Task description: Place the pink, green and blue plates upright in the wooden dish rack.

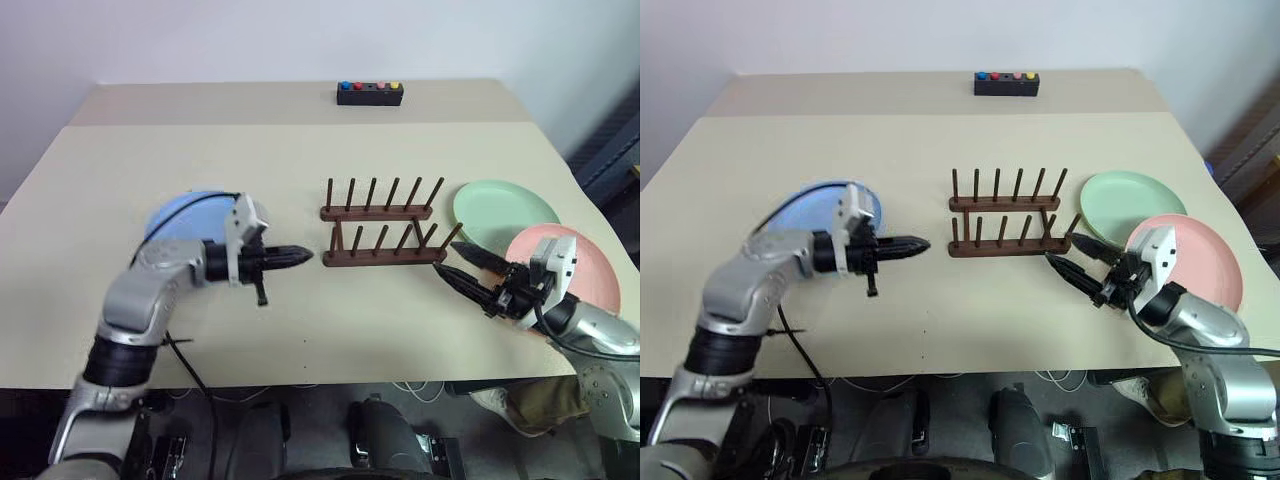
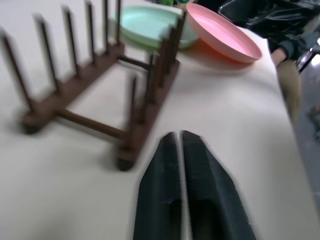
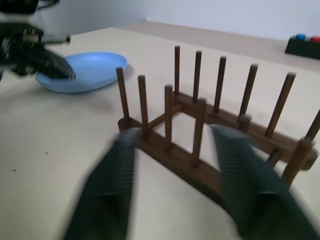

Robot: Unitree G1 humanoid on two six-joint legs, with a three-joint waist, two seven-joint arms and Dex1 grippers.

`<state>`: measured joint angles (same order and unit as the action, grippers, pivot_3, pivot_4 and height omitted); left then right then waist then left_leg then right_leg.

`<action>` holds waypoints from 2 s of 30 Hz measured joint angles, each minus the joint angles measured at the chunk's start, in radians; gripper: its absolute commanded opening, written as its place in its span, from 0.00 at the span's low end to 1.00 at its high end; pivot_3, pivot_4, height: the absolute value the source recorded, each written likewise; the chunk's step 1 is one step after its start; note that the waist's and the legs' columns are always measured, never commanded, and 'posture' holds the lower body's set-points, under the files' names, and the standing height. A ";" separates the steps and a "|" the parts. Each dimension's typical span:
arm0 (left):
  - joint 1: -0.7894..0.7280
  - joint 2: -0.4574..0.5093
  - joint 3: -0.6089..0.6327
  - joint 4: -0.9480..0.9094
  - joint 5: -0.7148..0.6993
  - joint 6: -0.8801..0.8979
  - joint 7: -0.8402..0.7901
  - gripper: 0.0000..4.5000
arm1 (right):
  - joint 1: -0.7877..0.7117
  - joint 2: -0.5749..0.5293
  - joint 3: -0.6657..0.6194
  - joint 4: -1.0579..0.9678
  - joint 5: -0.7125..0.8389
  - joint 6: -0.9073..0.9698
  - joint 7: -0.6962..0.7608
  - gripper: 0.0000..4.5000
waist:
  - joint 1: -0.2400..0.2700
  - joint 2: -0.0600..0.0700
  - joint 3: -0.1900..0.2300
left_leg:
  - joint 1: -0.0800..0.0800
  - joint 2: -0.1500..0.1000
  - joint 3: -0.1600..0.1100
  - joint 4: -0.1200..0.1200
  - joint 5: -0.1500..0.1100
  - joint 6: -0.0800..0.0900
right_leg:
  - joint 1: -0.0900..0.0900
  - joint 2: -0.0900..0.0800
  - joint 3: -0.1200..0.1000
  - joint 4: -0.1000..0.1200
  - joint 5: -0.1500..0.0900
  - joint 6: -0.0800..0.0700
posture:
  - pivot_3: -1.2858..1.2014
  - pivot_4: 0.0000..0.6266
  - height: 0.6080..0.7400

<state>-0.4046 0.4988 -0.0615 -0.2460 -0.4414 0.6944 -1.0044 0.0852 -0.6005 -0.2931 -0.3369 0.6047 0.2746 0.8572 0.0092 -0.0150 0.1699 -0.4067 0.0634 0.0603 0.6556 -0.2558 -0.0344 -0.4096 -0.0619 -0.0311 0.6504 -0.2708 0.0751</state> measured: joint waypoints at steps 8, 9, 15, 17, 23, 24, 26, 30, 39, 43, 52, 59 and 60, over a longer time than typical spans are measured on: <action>0.056 -0.032 -0.082 0.009 0.056 -0.036 0.111 0.00 | -0.018 0.012 0.069 0.123 -0.164 -0.077 -0.050 0.02 | 0.002 0.000 0.000 | 0.000 0.000 0.000 0.000 0.000 0.000 | 0.000 0.000 0.000 0.000 0.000 0.000 | 0.52 0.24 1.00; 0.060 -0.032 -0.096 0.007 0.056 -0.031 0.111 0.00 | -0.022 0.012 0.076 0.136 -0.175 -0.079 -0.053 0.02 | 0.001 0.000 0.000 | 0.000 0.000 0.000 0.000 0.000 0.000 | 0.000 0.000 0.000 0.000 0.000 0.000 | 0.52 0.24 1.00; 0.064 -0.077 -0.156 0.031 0.078 -0.024 0.163 0.00 | -0.070 0.011 0.107 0.193 -0.242 -0.122 -0.064 0.02 | 0.002 0.000 0.000 | 0.000 0.000 0.000 0.000 0.000 0.000 | 0.001 0.000 0.000 0.000 0.000 0.000 | 0.52 0.24 1.00; 0.047 -0.093 -0.173 0.064 0.108 -0.039 0.191 0.00 | -0.085 0.012 0.122 0.212 -0.254 -0.130 -0.066 0.02 | 0.002 0.000 0.000 | 0.000 0.000 0.000 0.001 0.000 0.000 | 0.001 0.000 0.000 0.000 0.000 0.000 | 0.52 0.24 1.00; 0.035 -0.123 -0.224 0.133 0.175 -0.083 0.229 0.00 | -0.096 0.012 0.145 0.284 -0.313 -0.166 -0.079 0.02 | 0.001 0.000 0.000 | 0.000 0.000 0.000 0.001 0.000 0.000 | 0.000 0.000 0.000 0.000 0.000 0.000 | 0.52 0.24 1.00; 0.035 -0.132 -0.229 0.141 0.180 -0.093 0.232 0.00 | -0.098 0.013 0.149 0.299 -0.321 -0.175 -0.085 0.02 | 0.001 0.000 0.000 | 0.000 0.000 0.000 0.001 0.000 0.000 | 0.000 0.000 0.000 0.000 0.000 0.000 | 0.52 0.24 1.00; 0.035 -0.147 -0.235 0.149 0.190 -0.103 0.236 0.00 | -0.105 0.015 0.151 0.320 -0.328 -0.184 -0.091 0.02 | 0.001 0.000 0.000 | 0.000 0.000 0.000 0.001 0.000 0.000 | 0.000 0.000 0.000 -0.001 0.000 0.000 | 0.52 0.24 1.00; 0.031 -0.176 -0.240 0.185 0.215 -0.166 0.252 0.00 | -0.129 0.015 0.155 0.363 -0.358 -0.201 -0.106 0.02 | 0.001 0.000 0.000 | 0.000 0.000 0.000 0.001 0.000 0.000 | 0.001 0.000 0.000 0.000 0.000 0.000 | 0.52 0.24 1.00; -0.004 -0.249 -0.241 0.271 0.256 -0.214 0.299 0.00 | -0.176 0.021 0.192 0.459 -0.414 -0.262 -0.120 0.02 | -0.001 0.000 0.000 | 0.000 0.000 0.000 0.002 -0.001 0.001 | 0.001 0.000 0.000 0.000 0.000 0.000 | 0.52 0.24 1.00; -0.011 -0.251 -0.239 0.300 0.265 -0.247 0.310 0.00 | -0.212 0.035 0.212 0.482 -0.436 -0.269 -0.132 0.02 | -0.002 0.000 0.000 | 0.000 0.000 0.000 0.002 -0.001 0.001 | 0.001 0.000 0.000 0.000 0.000 0.000 | 0.52 0.24 1.00; -0.083 -0.271 -0.224 0.418 0.292 -0.319 0.337 0.00 | -0.273 0.053 0.239 0.515 -0.455 -0.280 -0.151 0.02 | 0.000 0.000 0.000 | 0.000 0.000 0.000 0.002 -0.001 0.001 | 0.001 0.000 0.000 0.000 0.000 0.000 | 0.52 0.24 1.00; -0.120 -0.274 -0.192 0.504 0.306 -0.376 0.338 0.00 | -0.308 0.061 0.249 0.528 -0.470 -0.286 -0.157 0.02 | 0.001 0.000 0.000 | -0.001 -0.001 0.000 0.002 -0.001 0.001 | 0.001 0.000 0.000 0.000 0.000 0.000 | 0.52 0.24 1.00; -0.130 -0.278 -0.190 0.522 0.309 -0.385 0.338 0.00 | -0.321 0.062 0.252 0.545 -0.474 -0.290 -0.158 0.02 | 0.001 0.000 0.000 | -0.001 -0.001 0.000 0.003 -0.001 0.001 | 0.001 0.000 0.000 0.000 0.000 0.000 | 0.52 0.24 1.00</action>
<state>-0.5350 0.2205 -0.2517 0.2757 -0.1323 0.3090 -0.6664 -0.2358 -0.5386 -0.0411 0.2077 0.1304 -0.0152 0.6995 0.0104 -0.0147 0.1695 -0.4073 0.0629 0.0606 0.6585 -0.2563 -0.0335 -0.4090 -0.0620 -0.0313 0.6503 -0.2706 0.0751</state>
